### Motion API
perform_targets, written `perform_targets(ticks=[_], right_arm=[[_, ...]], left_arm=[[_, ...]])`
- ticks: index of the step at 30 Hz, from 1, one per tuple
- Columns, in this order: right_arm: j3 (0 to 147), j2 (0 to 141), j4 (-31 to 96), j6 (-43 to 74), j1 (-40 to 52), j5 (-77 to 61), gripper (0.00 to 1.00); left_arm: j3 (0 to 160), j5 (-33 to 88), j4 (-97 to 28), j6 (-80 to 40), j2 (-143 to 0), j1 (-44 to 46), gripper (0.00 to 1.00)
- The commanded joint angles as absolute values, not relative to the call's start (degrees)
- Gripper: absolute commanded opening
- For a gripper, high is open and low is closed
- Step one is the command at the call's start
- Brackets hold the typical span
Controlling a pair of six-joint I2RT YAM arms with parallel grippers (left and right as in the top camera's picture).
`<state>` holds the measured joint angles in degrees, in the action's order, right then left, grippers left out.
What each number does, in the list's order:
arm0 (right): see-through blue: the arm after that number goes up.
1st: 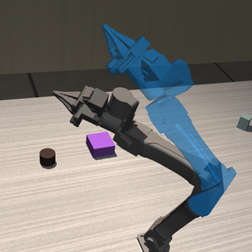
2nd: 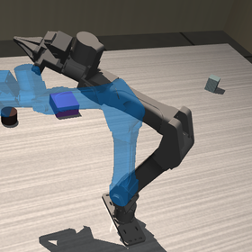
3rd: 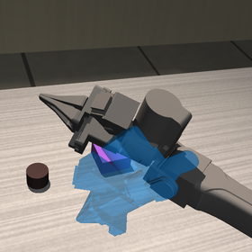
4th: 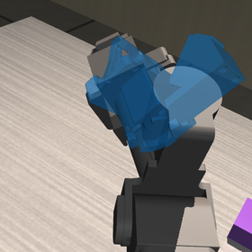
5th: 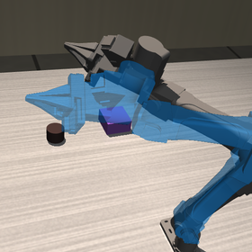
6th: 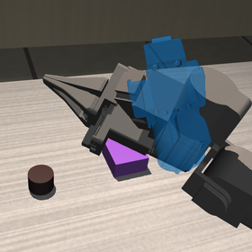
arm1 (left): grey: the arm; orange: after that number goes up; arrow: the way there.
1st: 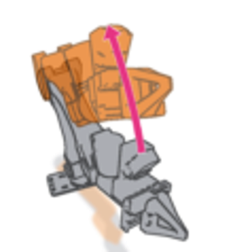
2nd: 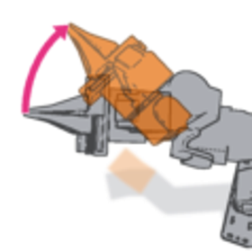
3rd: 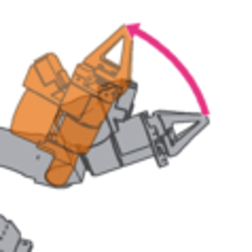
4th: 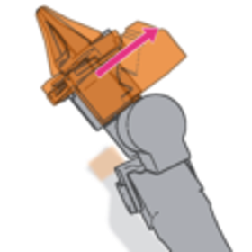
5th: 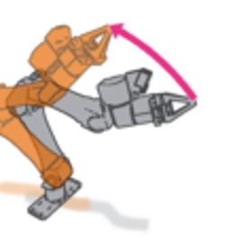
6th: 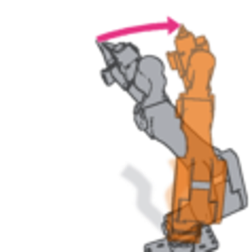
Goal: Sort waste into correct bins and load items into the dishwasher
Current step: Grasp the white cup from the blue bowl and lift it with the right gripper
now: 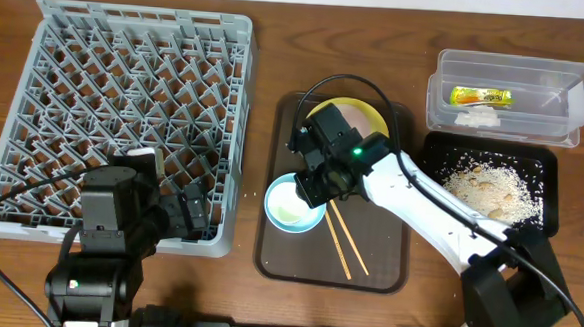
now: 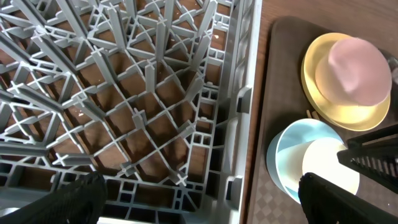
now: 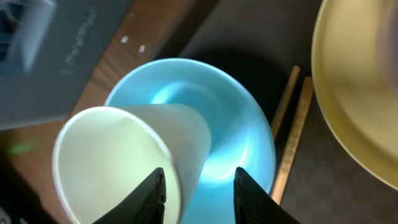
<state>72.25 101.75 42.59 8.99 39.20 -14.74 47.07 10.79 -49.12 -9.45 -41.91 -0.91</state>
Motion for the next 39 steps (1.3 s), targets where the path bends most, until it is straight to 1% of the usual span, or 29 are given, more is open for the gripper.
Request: perform_targets(ticks=[1,4,7,8,14,18,22,25,27,29,32,34,39], right_arm=[[71.66,104.31,42.63,11.29,39.46,-13.37,0.31],[71.66,106.21,42.54,12.36,39.44,-13.56,0.21],[71.66,106.54,41.41,12.51,39.44,-13.56,0.05],[71.68,106.41,40.93,12.95,39.44,-13.54,0.01],[74.3,103.88,42.26,13.67,37.6,-13.54,0.01],[76.93,99.0,44.53,13.63,33.5,-14.72,0.01],[77.41,93.86,42.87,12.99,28.21,-21.43,0.01],[77.41,92.18,42.02,12.97,24.27,-27.38,0.01],[77.38,92.18,42.0,12.67,22.28,-32.36,0.01],[77.08,92.55,41.28,12.6,21.04,-37.65,0.01],[77.03,93.3,38.09,12.62,20.53,-47.62,0.01],[77.03,93.47,35.27,12.64,20.64,-53.1,0.01],[77.03,93.56,30.15,13.74,20.64,-63.13,0.01]], left_arm=[[48.01,10.94,-49.28,-10.22,-41.91,-0.95,1.0],[48.01,10.94,-49.3,-10.22,-41.91,-0.95,1.0],[48.01,10.94,-49.28,-10.22,-41.91,-0.95,1.0],[48.01,10.94,-49.28,-10.22,-41.91,-0.95,1.0],[48.01,10.94,-49.25,-10.22,-41.91,-0.95,1.0],[48.01,10.94,-49.23,-10.22,-41.91,-0.95,1.0],[48.01,11.4,-49.19,-10.31,-41.91,-0.95,1.0],[48.01,12.67,-48.18,-14.57,-41.91,-0.95,1.0],[48.01,16.23,-46.11,-16.97,-42.0,-0.95,1.0],[47.97,22.5,-42.96,-18.37,-42.48,-0.95,1.0],[47.97,35.68,-36.75,-18.35,-44.4,-0.95,1.0],[47.97,41.82,-33.61,-18.35,-46.09,-0.95,1.0],[47.97,58.61,-24.21,-18.33,-50.92,-0.95,1.0]])
